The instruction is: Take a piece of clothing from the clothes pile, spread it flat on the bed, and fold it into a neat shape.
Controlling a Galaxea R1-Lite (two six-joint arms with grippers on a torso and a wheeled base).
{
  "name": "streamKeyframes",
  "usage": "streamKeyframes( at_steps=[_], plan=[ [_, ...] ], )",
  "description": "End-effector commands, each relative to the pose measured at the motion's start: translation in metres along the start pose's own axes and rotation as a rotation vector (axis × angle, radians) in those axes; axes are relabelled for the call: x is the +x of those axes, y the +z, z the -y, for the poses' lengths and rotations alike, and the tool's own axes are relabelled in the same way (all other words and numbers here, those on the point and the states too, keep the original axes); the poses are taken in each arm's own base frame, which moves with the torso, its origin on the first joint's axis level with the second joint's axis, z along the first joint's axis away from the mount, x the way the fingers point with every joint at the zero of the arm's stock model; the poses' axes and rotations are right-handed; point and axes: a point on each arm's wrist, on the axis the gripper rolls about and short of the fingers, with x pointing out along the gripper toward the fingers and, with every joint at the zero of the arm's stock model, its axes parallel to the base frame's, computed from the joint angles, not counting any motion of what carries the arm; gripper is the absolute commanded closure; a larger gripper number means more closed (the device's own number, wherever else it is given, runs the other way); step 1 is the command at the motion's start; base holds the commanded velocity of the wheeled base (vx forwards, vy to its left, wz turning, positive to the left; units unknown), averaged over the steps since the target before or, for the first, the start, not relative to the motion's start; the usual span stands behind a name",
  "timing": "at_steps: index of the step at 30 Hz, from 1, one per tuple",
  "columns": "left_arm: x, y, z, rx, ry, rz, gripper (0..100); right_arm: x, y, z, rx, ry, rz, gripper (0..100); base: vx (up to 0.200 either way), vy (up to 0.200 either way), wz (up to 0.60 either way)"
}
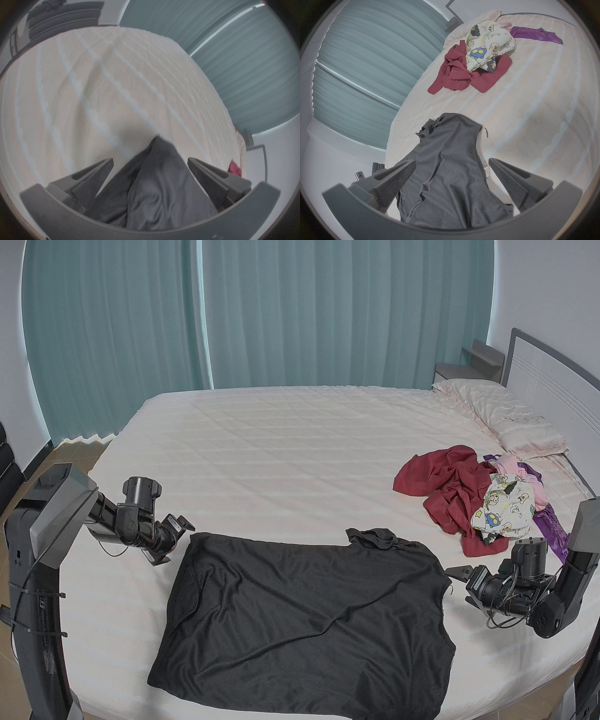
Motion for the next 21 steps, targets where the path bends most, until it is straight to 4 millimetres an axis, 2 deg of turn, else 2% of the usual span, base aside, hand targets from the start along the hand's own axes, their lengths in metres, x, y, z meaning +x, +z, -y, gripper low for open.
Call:
streamKeyframes(
  at_steps=[1,4,7,16,21],
  plan=[
    [-0.042,-0.031,-0.019,0.146,-0.087,-0.13,0,0.0,-0.003,0.0,-0.002,0.0,-0.009,0,0.0,0.0,0.0],
    [-0.039,-0.042,-0.032,0.209,-0.098,-0.12,0,0.0,-0.003,0.0,-0.003,0.0,-0.011,0,0.0,0.0,0.0],
    [-0.039,-0.05,-0.032,0.223,-0.108,-0.128,0,0.0,-0.003,0.0,-0.001,0.0,-0.011,0,0.0,0.0,0.0],
    [-0.035,-0.071,-0.018,0.278,-0.125,-0.166,0,-0.001,-0.004,0.0,-0.002,-0.003,-0.014,0,0.0,0.0,0.0],
    [-0.03,-0.077,-0.018,0.306,-0.11,-0.173,0,-0.002,-0.003,0.0,0.0,-0.001,-0.01,0,0.0,0.0,0.0]
  ],
)
